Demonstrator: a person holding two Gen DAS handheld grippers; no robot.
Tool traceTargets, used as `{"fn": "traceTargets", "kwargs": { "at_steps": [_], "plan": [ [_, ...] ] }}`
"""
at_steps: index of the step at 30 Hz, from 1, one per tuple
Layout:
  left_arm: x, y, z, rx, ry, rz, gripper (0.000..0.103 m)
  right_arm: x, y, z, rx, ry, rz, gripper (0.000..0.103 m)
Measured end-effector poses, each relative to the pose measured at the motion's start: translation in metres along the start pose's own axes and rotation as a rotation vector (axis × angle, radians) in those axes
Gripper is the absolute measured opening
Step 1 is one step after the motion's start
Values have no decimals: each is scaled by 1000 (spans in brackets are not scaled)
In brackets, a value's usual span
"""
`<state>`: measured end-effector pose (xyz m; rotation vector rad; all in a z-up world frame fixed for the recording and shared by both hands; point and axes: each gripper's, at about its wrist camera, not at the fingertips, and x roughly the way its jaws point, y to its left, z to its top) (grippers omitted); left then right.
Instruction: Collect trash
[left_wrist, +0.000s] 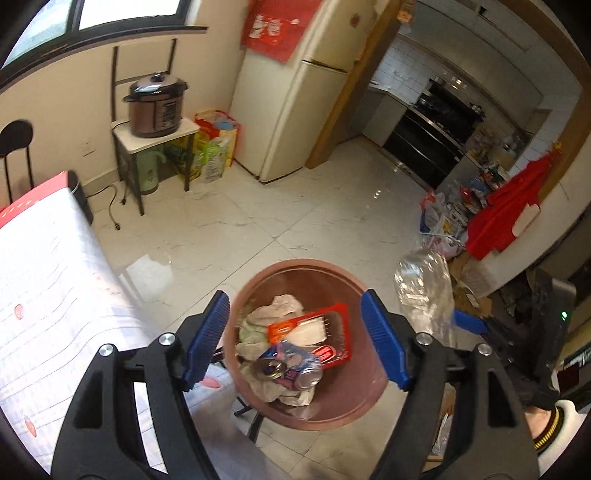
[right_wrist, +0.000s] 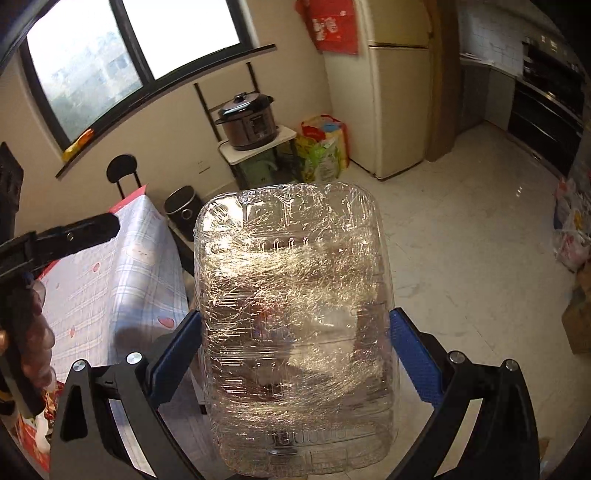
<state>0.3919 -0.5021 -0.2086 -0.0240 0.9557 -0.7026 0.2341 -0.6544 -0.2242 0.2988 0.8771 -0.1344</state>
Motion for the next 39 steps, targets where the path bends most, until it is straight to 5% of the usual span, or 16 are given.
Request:
{"fn": "traceTargets", "kwargs": {
  "at_steps": [13,19,28,32,34,39],
  "plan": [
    [-19,63,-4,-102,3,60,73,61,38,25,-174,81,-34,98],
    [18,47,11,-122,86,-59,73,46,49,13,-287,18,-19,98],
    [75,46,13,-369,204,-354,60,34,43,10,-306,-10,-7,98],
    [86,35,12,-349,225,-384,58,34,44,13,-304,-10,2,98],
    [88,31,11,-330,231,-394,43,38,44,16,-305,-8,4,98],
    [84,15,12,-194,201,-341,34,40,32,18,-250,-2,31,98]
  ]
}}
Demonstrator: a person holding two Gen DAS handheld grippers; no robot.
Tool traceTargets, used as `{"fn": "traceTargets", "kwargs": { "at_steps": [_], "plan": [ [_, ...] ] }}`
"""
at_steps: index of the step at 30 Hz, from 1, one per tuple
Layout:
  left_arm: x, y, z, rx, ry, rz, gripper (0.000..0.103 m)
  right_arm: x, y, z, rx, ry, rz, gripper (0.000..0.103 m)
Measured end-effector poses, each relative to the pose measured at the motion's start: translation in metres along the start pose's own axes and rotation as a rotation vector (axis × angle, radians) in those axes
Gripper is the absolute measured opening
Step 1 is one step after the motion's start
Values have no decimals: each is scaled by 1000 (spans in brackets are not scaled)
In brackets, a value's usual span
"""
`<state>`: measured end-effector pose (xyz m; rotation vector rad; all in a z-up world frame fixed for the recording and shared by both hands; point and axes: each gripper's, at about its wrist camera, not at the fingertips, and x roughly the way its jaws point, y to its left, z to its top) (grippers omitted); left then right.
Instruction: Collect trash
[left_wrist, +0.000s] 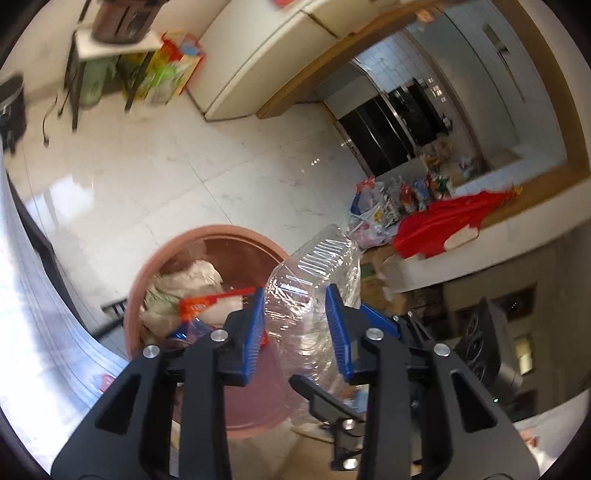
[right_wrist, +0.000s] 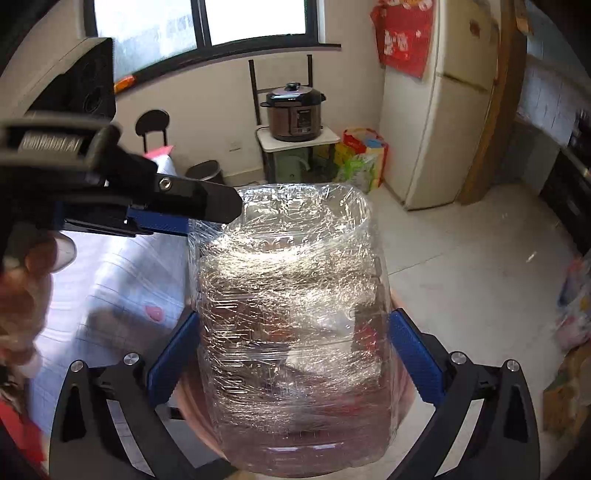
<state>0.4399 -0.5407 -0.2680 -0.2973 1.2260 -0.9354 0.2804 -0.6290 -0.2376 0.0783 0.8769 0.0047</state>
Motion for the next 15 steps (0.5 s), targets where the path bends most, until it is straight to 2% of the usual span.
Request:
{"fn": "traceTargets", "kwargs": {
  "at_steps": [1,2,4,7,8,9,10,11,12,15],
  "plan": [
    [0,-1,0,8,0,8,34,0,0,-1,2,-1,1,98],
    [0,-3,0,22,-2,39,28,0,0,0,4,-5,1,98],
    [1,-4,0,51,-13,154,26,-1,1,0,-9,-4,-26,98],
    [0,12,1,-15,-24,121,23,-4,-5,-3,12,-5,-30,98],
    [0,12,0,-13,-35,99,20,-5,-7,-4,14,-3,-38,98],
    [1,11,1,-9,-35,102,21,-6,-9,-6,17,1,-48,98],
    [2,10,1,-7,-30,103,28,-6,-12,-8,24,6,-57,98],
    [5,8,1,-9,-22,101,52,-8,-12,-10,31,10,-65,98],
    [5,7,0,-13,-23,100,66,-10,-14,-11,37,11,-71,98],
    [-1,5,-3,-10,-37,101,78,-17,-18,-15,59,5,-84,98]
  ]
}}
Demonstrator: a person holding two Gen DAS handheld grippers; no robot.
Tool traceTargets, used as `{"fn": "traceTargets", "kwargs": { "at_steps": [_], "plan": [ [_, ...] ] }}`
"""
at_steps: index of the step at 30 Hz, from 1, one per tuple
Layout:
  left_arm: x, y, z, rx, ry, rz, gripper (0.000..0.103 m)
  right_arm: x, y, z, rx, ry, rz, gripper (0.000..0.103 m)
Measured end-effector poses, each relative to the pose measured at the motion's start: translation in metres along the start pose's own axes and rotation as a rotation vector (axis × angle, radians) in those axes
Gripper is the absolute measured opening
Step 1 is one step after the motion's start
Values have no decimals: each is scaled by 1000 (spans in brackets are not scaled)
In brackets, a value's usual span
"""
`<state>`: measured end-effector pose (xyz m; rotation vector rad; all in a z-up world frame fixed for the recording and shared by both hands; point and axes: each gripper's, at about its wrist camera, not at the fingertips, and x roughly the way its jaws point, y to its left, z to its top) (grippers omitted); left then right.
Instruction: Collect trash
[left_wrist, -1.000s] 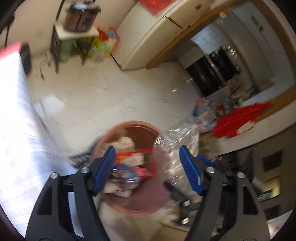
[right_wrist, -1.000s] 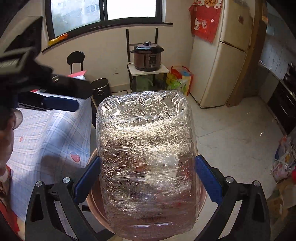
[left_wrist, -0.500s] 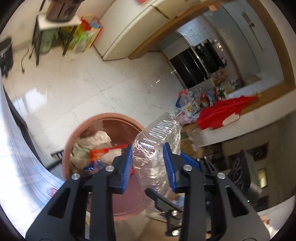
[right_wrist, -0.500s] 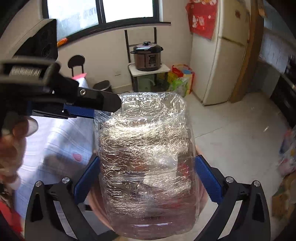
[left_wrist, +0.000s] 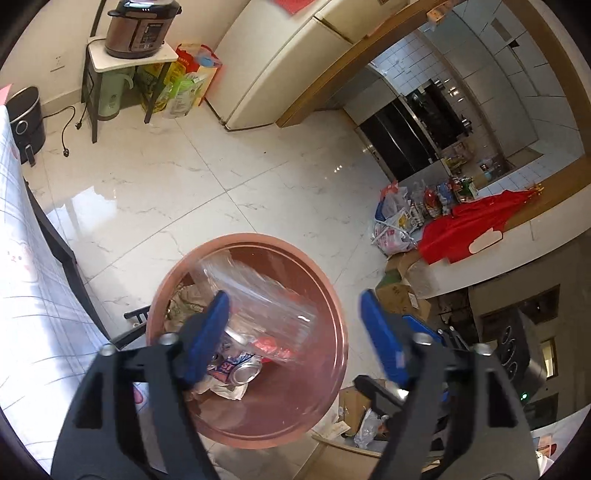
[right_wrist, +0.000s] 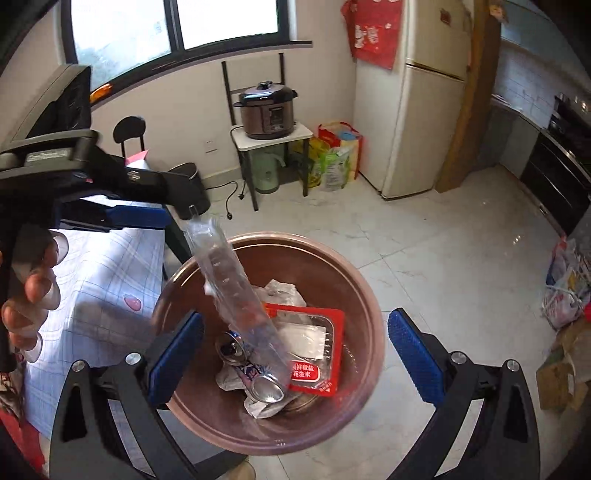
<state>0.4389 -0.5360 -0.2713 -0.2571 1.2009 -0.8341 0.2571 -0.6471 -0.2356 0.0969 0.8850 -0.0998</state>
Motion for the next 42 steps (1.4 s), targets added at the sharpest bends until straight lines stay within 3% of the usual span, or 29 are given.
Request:
{"fn": "traceTargets", "kwargs": {
  "at_steps": [6,14,16,24,32,36,42],
  "plan": [
    [-44,11,-4,-6,-63,65,84,-16,-3,-8,40,-12,-27,98],
    [-151,45,-36,-10,-204,230,85,-40,13,-14,144,-44,-38,98],
    [-180,57,-51,-22,-239,272,95,-48,24,-16,157,-54,-34,98],
    [-331,120,-143,-41,-381,482,96,-71,110,-23,144,-64,58,98],
    [-473,210,-264,-207,-465,682,97,-71,242,-34,5,5,219,98],
    [-520,248,-328,-301,-486,755,97,-65,311,-45,-93,66,273,98],
    [-551,289,-414,-438,-485,805,97,-49,387,-74,-178,204,313,98]
  ]
}}
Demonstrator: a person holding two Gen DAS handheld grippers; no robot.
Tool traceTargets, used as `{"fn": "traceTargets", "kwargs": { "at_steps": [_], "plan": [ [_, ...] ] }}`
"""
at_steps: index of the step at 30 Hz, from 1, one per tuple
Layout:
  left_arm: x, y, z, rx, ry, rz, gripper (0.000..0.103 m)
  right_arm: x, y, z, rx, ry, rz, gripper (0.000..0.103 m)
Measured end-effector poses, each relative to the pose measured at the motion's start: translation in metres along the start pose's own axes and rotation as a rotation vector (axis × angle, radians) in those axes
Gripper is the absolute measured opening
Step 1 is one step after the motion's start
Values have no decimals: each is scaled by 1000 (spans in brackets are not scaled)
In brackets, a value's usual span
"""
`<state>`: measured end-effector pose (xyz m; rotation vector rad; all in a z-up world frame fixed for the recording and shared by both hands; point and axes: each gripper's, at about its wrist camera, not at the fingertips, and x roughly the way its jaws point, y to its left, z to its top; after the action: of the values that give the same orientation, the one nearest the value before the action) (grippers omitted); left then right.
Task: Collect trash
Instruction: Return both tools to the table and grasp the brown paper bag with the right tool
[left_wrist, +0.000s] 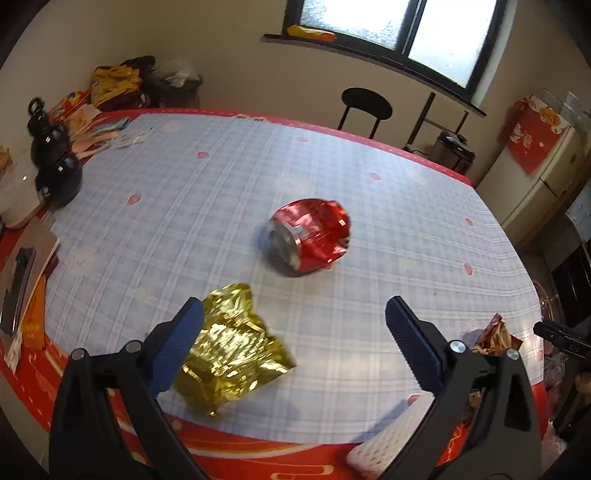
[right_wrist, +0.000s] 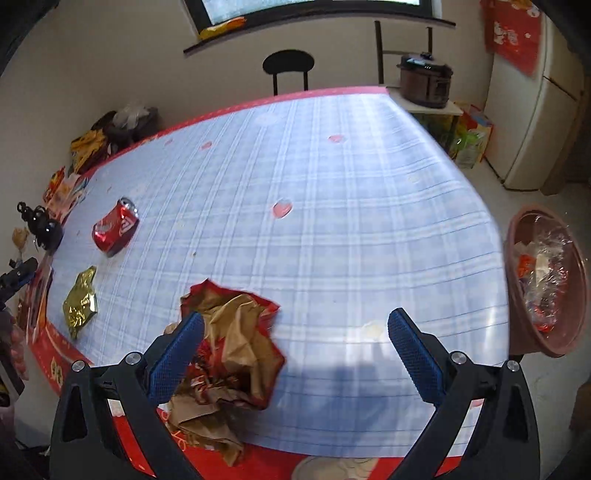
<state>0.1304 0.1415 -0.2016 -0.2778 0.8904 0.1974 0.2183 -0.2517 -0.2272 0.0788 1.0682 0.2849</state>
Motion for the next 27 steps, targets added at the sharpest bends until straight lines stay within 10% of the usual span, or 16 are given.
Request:
{"fn": "traceTargets", "kwargs": {
  "at_steps": [18,27],
  "plan": [
    [12,95,-54,-103,80,-4,97,59,24,-37,264,150,6,95],
    [18,104,-62,-79,108,-10,97,44,54,-28,210,73,50,34]
  ]
}}
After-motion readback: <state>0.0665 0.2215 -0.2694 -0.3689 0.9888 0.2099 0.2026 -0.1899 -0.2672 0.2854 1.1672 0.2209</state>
